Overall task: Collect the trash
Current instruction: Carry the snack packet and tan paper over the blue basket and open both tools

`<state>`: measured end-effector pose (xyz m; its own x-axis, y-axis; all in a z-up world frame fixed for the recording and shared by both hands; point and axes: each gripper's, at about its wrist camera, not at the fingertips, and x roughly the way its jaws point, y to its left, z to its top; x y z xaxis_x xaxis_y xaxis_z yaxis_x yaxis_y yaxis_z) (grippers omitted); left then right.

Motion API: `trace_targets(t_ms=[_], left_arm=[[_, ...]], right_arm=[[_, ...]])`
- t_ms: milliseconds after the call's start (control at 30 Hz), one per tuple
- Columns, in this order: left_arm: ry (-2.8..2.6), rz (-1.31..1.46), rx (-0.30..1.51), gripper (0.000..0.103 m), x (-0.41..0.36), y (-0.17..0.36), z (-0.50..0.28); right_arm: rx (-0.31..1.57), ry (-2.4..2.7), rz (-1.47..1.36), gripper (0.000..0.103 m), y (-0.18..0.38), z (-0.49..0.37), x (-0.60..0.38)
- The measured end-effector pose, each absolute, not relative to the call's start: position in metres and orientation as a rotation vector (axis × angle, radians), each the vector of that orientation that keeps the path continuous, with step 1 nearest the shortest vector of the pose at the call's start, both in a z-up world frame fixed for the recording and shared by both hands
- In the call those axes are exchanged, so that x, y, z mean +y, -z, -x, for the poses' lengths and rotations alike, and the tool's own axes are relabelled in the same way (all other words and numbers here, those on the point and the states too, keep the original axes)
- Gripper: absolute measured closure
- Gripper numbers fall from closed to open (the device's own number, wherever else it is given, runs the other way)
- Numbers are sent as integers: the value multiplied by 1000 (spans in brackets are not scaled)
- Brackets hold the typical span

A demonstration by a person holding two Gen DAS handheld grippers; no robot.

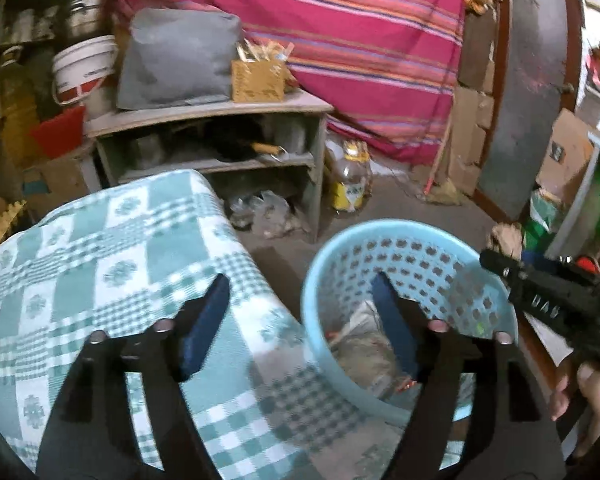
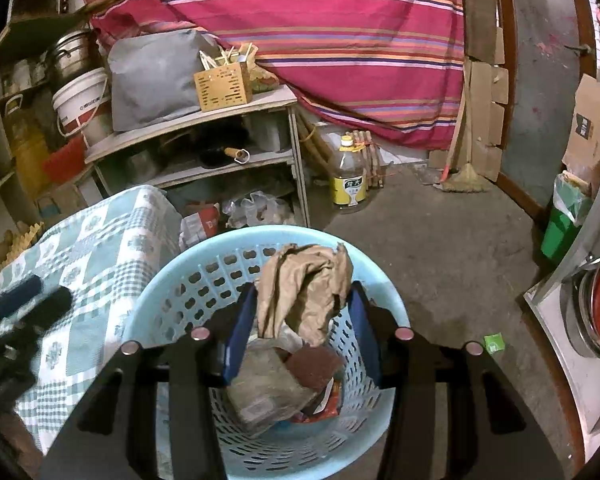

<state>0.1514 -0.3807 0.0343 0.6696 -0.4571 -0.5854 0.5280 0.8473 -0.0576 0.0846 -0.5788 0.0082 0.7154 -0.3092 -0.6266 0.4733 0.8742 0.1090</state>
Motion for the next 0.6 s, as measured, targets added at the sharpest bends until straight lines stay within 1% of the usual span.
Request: trace_targets(t_ms=[67, 133, 200, 367, 433, 467, 500, 567, 600], left_arm=[[515, -105, 602, 23, -369, -42, -153], [479, -107, 572, 18, -360, -48, -154], [456, -104, 556, 15, -352, -53, -156], [407, -92, 545, 14, -330, -57, -164], [393, -89, 546, 12, -324, -57, -167], [388, -87, 549, 12, -322, -56, -168], [382, -85, 552, 12, -318, -56, -169], [369, -83, 552, 12, -311, -55, -169], [358, -84, 549, 11, -306, -55, -169]], right_arm=[[643, 439, -256, 56, -7, -89, -575], [647, 441, -239, 56, -6, -93, -571], [648, 442, -229, 56, -5, -96, -568], [619, 437, -221, 52, -11, -103, -562], [601, 447, -213, 40, -13, -105, -559], [588, 459, -207, 29, -14, -106, -558], [579, 464, -204, 26, -16, -105, -557], [576, 461, -205, 25, -18, -107, -556], [574, 465, -206, 21, -18, -107, -555]])
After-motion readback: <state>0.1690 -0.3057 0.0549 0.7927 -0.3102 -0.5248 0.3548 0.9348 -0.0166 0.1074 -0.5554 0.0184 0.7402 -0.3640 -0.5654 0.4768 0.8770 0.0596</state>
